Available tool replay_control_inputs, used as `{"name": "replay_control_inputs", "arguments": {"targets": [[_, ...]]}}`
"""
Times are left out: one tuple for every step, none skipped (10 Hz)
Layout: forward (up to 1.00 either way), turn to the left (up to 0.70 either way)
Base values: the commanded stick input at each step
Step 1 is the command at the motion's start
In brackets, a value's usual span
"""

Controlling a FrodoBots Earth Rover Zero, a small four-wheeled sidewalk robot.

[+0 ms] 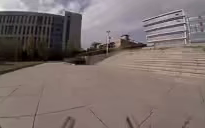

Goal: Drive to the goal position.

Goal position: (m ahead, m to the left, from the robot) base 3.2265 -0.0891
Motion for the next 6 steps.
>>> {"name": "replay_control_inputs", "arguments": {"targets": [[1.0, 0.0], [1.0, 0.0], [1.0, 0.37], [1.0, 0.4], [1.0, 0.4], [1.0, 0.38]]}}
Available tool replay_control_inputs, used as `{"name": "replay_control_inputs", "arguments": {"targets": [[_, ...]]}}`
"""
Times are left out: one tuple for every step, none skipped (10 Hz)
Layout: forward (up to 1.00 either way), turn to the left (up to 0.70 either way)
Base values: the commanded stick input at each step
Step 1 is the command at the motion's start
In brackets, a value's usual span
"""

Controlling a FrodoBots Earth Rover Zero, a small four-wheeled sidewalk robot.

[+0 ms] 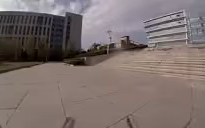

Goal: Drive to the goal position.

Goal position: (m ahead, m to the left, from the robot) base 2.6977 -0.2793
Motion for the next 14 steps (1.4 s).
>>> {"name": "replay_control_inputs", "arguments": {"targets": [[1.0, 0.04], [1.0, 0.0], [1.0, 0.0], [1.0, 0.0], [1.0, 0.0], [1.0, 0.0], [1.0, 0.0], [1.0, 0.0], [1.0, 0.0], [1.0, 0.0], [1.0, 0.0], [1.0, 0.0], [1.0, 0.0], [1.0, 0.0]]}}
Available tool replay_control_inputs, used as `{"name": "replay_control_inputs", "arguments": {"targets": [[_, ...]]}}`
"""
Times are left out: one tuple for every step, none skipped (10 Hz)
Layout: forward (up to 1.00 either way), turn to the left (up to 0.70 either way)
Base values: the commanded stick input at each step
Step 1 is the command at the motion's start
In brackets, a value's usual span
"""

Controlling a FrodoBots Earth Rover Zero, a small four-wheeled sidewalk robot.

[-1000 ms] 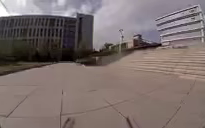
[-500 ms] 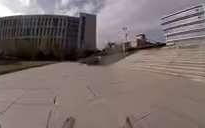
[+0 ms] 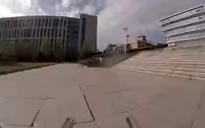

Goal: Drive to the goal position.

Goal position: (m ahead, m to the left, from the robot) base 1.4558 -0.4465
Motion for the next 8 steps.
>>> {"name": "replay_control_inputs", "arguments": {"targets": [[1.0, 0.0], [1.0, 0.0], [1.0, 0.0], [1.0, 0.0], [1.0, 0.0], [1.0, 0.0], [1.0, 0.0], [1.0, 0.0]]}}
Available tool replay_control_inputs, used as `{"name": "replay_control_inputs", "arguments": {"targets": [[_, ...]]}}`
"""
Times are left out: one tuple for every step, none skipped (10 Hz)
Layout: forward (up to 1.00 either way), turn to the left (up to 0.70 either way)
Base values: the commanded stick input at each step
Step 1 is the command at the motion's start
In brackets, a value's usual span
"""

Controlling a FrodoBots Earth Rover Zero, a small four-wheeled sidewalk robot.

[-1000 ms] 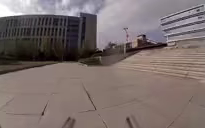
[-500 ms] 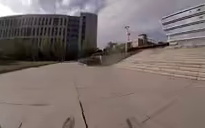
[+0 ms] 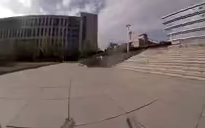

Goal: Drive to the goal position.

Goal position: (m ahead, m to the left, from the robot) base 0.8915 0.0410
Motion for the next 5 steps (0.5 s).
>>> {"name": "replay_control_inputs", "arguments": {"targets": [[1.0, 0.0], [1.0, 0.09], [1.0, 0.27], [1.0, 0.4], [1.0, 0.4]]}}
